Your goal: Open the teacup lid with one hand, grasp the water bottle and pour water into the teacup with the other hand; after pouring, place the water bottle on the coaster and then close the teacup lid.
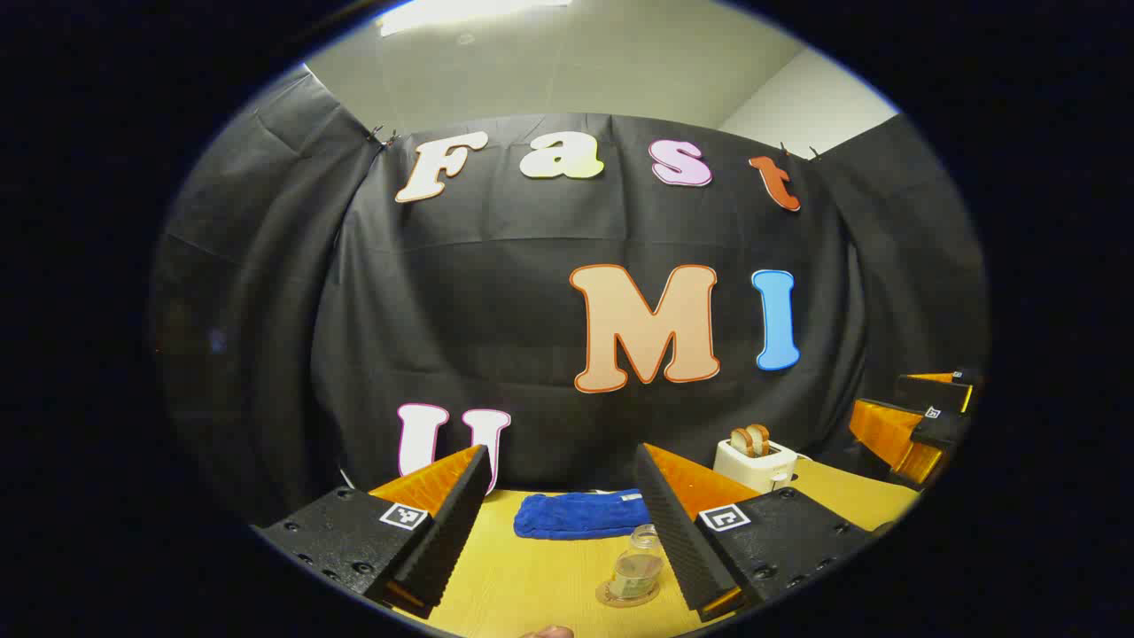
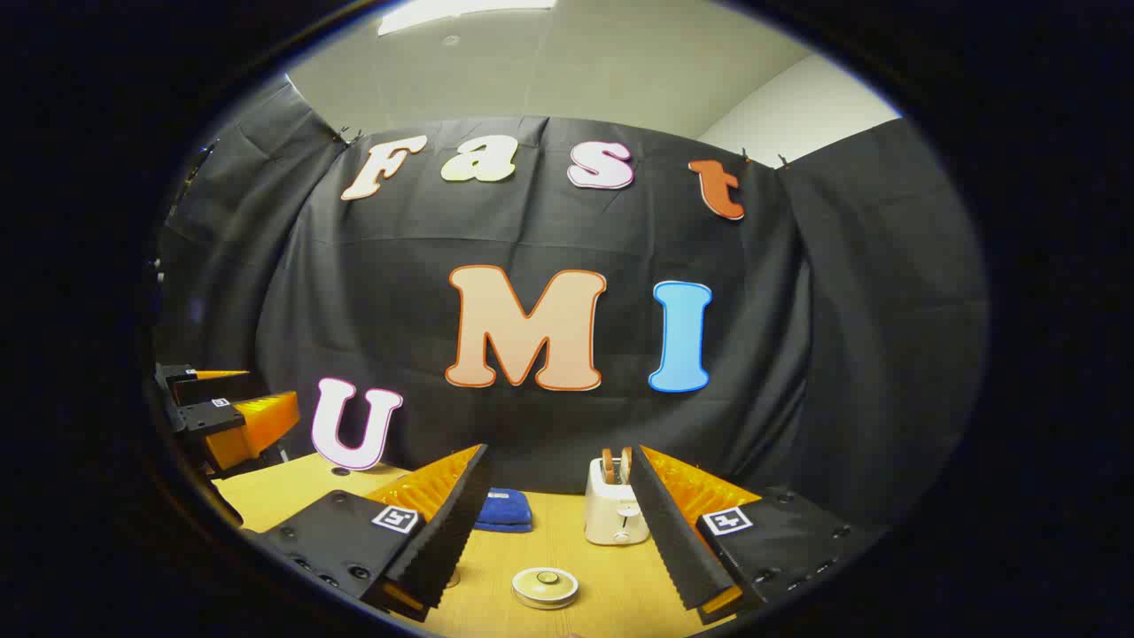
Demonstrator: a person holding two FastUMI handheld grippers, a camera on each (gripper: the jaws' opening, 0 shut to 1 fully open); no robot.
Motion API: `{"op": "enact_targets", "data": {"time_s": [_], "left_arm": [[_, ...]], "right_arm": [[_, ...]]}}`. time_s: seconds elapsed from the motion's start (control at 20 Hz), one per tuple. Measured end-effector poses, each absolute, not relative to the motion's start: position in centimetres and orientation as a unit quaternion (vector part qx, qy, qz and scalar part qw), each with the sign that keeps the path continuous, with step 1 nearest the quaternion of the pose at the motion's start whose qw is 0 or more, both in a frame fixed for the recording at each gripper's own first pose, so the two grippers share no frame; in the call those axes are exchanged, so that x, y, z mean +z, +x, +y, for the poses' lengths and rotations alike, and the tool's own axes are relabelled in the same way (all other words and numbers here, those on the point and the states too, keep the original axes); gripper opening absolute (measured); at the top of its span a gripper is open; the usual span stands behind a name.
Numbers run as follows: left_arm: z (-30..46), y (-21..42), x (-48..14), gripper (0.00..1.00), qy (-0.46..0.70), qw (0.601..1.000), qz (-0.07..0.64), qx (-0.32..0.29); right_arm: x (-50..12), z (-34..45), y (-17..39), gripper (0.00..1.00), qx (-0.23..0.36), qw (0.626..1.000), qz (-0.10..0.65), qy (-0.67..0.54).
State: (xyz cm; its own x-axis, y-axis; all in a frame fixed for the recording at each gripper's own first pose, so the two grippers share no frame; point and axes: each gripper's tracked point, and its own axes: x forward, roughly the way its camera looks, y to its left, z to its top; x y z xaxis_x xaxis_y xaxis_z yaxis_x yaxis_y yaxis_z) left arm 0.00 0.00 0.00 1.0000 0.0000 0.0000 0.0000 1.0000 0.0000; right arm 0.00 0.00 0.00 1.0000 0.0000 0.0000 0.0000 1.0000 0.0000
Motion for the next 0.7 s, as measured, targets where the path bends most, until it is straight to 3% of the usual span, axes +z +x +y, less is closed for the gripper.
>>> {"op": "enact_targets", "data": {"time_s": [0.2,0.25,0.35,0.4,0.45,0.5,0.7], "left_arm": [[-0.6,0.8,-0.3,0.95,-0.011,1.000,-0.003,0.011],[-1.2,1.1,-0.6,0.95,-0.013,1.000,0.000,0.006],[-1.5,1.4,-0.4,0.95,-0.010,1.000,0.000,0.006],[-1.6,1.6,-0.2,0.94,-0.007,1.000,-0.001,0.007],[-1.5,1.8,-0.3,0.95,-0.005,1.000,0.000,0.007],[-1.9,1.9,-0.3,0.94,-0.005,1.000,0.002,0.004],[-2.9,2.1,-0.2,0.95,-0.006,1.000,0.002,-0.006]], "right_arm": [[-1.0,0.0,1.8,0.95,0.016,1.000,0.014,0.011],[-1.1,0.1,2.0,1.00,0.021,1.000,0.015,0.013],[-1.0,-0.3,2.6,1.00,0.023,1.000,0.014,0.015],[-1.1,-0.7,2.8,0.95,0.024,1.000,0.013,0.016],[-1.0,-0.8,2.9,0.99,0.024,0.999,0.013,0.017],[-0.9,-0.8,2.9,0.95,0.025,0.999,0.013,0.018],[-1.0,-1.1,3.5,0.97,0.026,0.999,0.017,0.012]]}}
